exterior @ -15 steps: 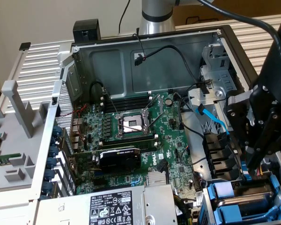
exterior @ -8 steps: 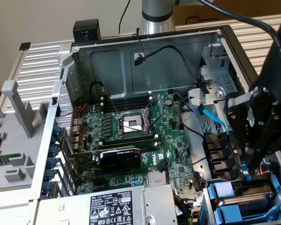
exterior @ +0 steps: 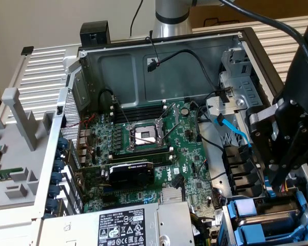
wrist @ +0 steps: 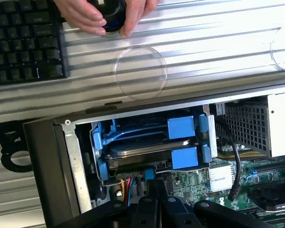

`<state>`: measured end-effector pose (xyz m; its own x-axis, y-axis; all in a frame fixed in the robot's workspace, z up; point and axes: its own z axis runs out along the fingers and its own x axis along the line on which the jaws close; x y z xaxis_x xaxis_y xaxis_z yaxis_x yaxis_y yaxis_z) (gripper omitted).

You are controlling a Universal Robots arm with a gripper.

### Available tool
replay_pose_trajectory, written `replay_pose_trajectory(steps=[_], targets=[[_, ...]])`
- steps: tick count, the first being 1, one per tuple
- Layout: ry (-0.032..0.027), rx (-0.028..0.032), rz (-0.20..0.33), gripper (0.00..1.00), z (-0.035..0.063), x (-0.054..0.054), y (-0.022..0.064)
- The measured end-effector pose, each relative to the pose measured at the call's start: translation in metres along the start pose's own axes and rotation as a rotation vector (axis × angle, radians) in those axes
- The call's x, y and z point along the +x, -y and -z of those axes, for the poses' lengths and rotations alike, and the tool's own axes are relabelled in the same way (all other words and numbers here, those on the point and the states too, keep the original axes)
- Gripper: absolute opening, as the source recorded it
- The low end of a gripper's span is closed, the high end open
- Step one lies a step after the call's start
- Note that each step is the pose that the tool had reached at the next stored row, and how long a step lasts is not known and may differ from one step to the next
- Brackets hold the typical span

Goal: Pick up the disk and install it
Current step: 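Insert the second disk wire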

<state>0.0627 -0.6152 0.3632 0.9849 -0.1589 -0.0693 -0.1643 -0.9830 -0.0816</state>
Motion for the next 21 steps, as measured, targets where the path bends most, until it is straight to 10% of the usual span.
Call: replay_pose_trajectory(steps=[21], targets=[[0.0117, -0.0099, 0.142, 0.11, 0.0, 0.0002, -0.0001]])
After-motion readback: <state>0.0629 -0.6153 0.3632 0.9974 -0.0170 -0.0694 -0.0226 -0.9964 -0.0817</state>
